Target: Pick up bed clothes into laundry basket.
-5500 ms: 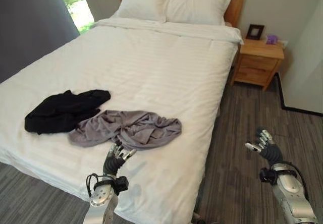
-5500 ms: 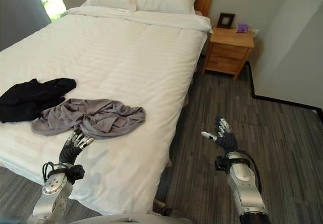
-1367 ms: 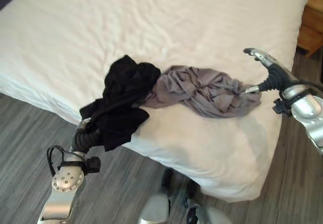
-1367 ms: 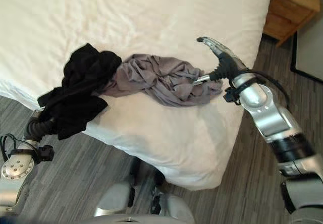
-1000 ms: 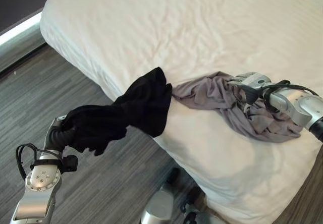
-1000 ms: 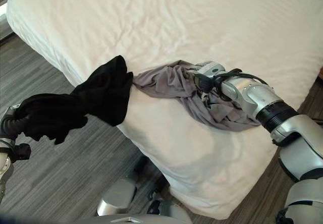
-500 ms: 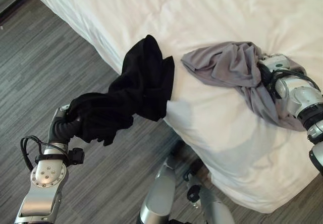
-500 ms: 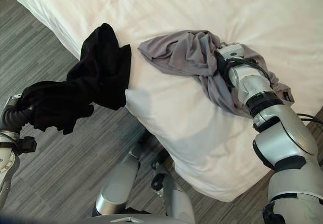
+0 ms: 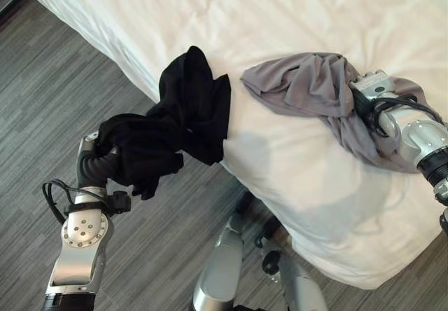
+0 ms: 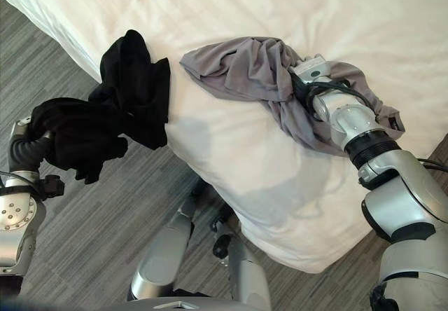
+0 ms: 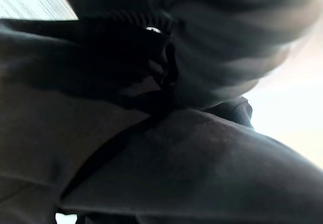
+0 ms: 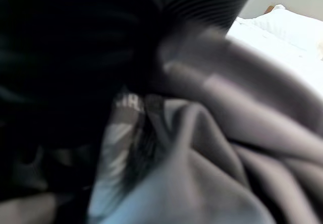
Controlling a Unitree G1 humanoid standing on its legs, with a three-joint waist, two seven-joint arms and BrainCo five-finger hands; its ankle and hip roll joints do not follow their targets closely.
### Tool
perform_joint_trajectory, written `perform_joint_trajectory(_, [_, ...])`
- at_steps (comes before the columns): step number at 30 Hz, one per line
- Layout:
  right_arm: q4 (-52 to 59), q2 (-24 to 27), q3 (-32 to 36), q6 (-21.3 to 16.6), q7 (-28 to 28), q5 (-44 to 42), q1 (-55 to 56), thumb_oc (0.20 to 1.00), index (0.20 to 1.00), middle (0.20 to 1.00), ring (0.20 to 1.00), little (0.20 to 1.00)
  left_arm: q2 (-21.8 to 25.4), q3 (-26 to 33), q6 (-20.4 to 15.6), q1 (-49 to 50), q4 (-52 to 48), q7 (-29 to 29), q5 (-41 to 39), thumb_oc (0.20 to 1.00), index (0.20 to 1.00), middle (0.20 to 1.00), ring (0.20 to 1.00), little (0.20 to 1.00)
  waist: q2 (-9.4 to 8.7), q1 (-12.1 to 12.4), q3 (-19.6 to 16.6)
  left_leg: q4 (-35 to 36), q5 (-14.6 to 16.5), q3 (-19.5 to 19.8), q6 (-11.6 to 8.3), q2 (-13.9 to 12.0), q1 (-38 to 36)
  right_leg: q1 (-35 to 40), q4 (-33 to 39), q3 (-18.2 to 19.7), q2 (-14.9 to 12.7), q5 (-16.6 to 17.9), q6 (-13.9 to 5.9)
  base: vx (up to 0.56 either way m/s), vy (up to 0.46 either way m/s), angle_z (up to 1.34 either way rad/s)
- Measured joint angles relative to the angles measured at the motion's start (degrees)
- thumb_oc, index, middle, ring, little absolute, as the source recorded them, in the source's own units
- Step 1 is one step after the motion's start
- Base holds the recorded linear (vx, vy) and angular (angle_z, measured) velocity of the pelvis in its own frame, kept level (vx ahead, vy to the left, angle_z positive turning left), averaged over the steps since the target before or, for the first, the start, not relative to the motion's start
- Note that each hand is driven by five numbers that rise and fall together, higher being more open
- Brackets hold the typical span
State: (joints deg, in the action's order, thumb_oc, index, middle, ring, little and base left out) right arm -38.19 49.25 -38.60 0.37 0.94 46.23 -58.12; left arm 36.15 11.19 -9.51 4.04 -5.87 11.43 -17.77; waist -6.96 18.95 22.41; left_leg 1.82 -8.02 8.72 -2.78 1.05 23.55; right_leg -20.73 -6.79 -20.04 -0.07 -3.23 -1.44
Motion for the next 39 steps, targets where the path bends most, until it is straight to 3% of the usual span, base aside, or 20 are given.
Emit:
perform_joint_trajectory(6, [14.27, 0.17, 22.59, 0.22, 4.54, -20.84, 18.79, 0.2, 0.2, 0.2, 0.2, 0.2, -1.53, 0.27, 0.01, 0.39, -0.01, 1.76, 0.0, 0.2, 0.2, 0.2, 0.2, 0.2, -0.64, -1.87, 0.42, 0.47, -0.09, -1.04, 0.13, 0.13, -1.6, 1.5, 0.92, 0.86, -0.03, 0.18, 0.09, 0.02, 0.026, -0.06])
perform_joint_trajectory(10, [18.16, 0.05, 30.4, -0.68, 7.28, -30.47, 27.5, 0.2, 0.2, 0.2, 0.2, 0.2, -2.5, 0.71, -0.01, 0.77, -0.19, 1.74, -0.02, 0.2, 0.2, 0.2, 0.2, 0.2, -1.34, -4.12, 0.82, 1.38, -0.06, -1.85, 0.11, -0.14, -4.28, 4.28, 2.7, 1.65, 0.37, 0.89, 0.35, 0.02, 0.021, -0.13])
perform_joint_trajectory(15, [18.11, 1.66, 42.23, -1.86, 9.78, -40.57, 30.31, 0.2, 0.2, 0.2, 0.2, 0.2, -3.1, 0.99, 0.16, 1.03, -0.11, 1.34, -0.03, 0.2, 0.2, 0.2, 0.2, 0.2, -1.5, -5.69, 0.86, 2.01, -0.04, -3.5, 0.13, -0.53, -6.3, 5.57, 3.19, 3.53, 0.75, 1.67, 0.48, 0.02, 0.021, -0.16])
perform_joint_trajectory(20, [18.1, 5.95, 49.55, -2.56, 11.39, -47.57, 30.76, 0.2, 0.2, 0.2, 0.2, 0.2, -3.83, 2.02, 0.31, 1.19, -0.12, 0.54, -0.03, 0.2, 0.2, 0.2, 0.2, 0.2, -1.39, -6.92, 0.68, 2.08, 0.25, -4.21, 0.11, -0.57, -8.81, 8.26, 4.26, 4.3, 0.93, 2.0, 0.65, 0.02, 0.024, -0.1])
perform_joint_trajectory(22, [17.32, 8.99, 50.95, -2.99, 12.39, -51.36, 30.03, 0.2, 0.2, 0.2, 0.2, 0.2, -4.11, 2.74, 0.44, 1.93, -0.12, 0.28, -0.06, 0.2, 0.2, 0.2, 0.2, 0.2, -1.19, -7.7, 0.45, 2.07, 0.58, -4.9, 0.03, -0.58, -9.97, 9.28, 4.43, 4.73, 0.92, 1.98, 0.63, 0.04, 0.031, -0.1])
perform_joint_trajectory(26, [17.8, 10.46, 52.43, -4.6, 12.62, -56.64, 29.54, 0.2, 0.2, 0.2, 0.2, 0.2, -4.94, 3.0, 1.37, 2.97, 0.0, -0.64, -0.13, 0.2, 0.2, 0.2, 0.2, 0.2, -0.67, -8.26, -1.22, 2.13, 1.22, -5.75, 0.31, -0.57, -12.03, 11.0, 4.63, 5.86, 0.89, 2.0, 0.65, 0.04, 0.042, -0.14])
perform_joint_trajectory(28, [17.94, 10.44, 52.42, -4.69, 12.46, -58.68, 29.4, 0.2, 0.2, 0.2, 0.2, 0.2, -5.83, 2.92, 1.46, 3.62, 0.14, -0.88, -0.18, 0.2, 0.2, 0.2, 0.2, 0.2, 0.16, -8.63, -2.42, 2.16, 1.78, -6.49, 0.81, -0.56, -13.43, 12.24, 4.72, 6.63, 0.83, 1.96, 0.59, 0.05, 0.032, -0.16])
perform_joint_trajectory(30, [19.31, 10.48, 52.43, -4.65, 12.12, -59.81, 31.83, 0.2, 0.2, 0.2, 0.2, 0.2, -7.22, 2.73, 1.53, 5.91, 0.12, -1.83, -1.42, 0.2, 0.2, 0.2, 0.2, 0.2, 2.45, -10.22, -6.29, 2.61, 2.04, -6.71, 1.07, -0.24, -14.57, 13.29, 4.97, 6.91, 0.51, 1.87, 0.45, 0.03, 0.027, -0.04])
perform_joint_trajectory(35, [19.79, 8.31, 51.58, -4.4, 10.46, -59.81, 37.37, 0.2, 0.2, 0.2, 0.2, 0.2, -9.64, 2.42, 2.35, 8.0, 0.54, -2.22, -2.25, 0.2, 0.2, 0.2, 0.2, 0.2, 4.94, -11.17, -9.63, 3.11, 2.16, -7.23, 1.22, -0.28, -15.74, 14.17, 5.25, 7.41, 0.6, 1.79, 0.35, -0.01, -0.001, -0.07])
perform_joint_trajectory(36, [19.75, 7.96, 50.59, -4.34, 9.74, -59.83, 38.15, 0.357, 0.357, 0.357, 0.357, 0.357, -9.97, 2.38, 2.54, 8.2, 0.55, -2.41, -2.25, 0.2, 0.2, 0.2, 0.2, 0.2, 5.18, -11.17, -9.81, 3.1, 2.16, -7.49, 1.21, -0.4, -15.71, 14.08, 5.27, 7.58, 0.73, 1.78, 0.33, -0.04, -0.011, -0.15])
perform_joint_trajectory(37, [19.68, 7.95, 48.63, -4.08, 8.86, -59.83, 38.56, 1.0, 1.0, 1.0, 1.0, 1.0, -10.13, 2.36, 2.54, 8.54, 0.55, -2.61, -2.26, 0.2, 0.2, 0.2, 0.2, 0.2, 5.23, -11.17, -9.83, 3.06, 2.16, -7.77, 1.21, -0.53, -15.71, 14.0, 5.31, 7.8, 0.86, 1.78, 0.32, -0.03, -0.016, -0.14])
perform_joint_trajectory(39, [19.18, 8.41, 43.46, -3.1, 5.4, -59.61, 39.26, 1.0, 1.0, 1.0, 1.0, 1.0, -10.15, 1.84, 2.57, 9.56, 0.67, -3.05, -2.3, 0.2, 0.2, 0.2, 0.2, 0.2, 5.23, -11.19, -9.84, 2.99, 2.17, -7.87, 1.2, -0.82, -15.65, 13.89, 5.23, 7.92, 1.13, 1.78, 0.33, -0.02, -0.009, -0.07])
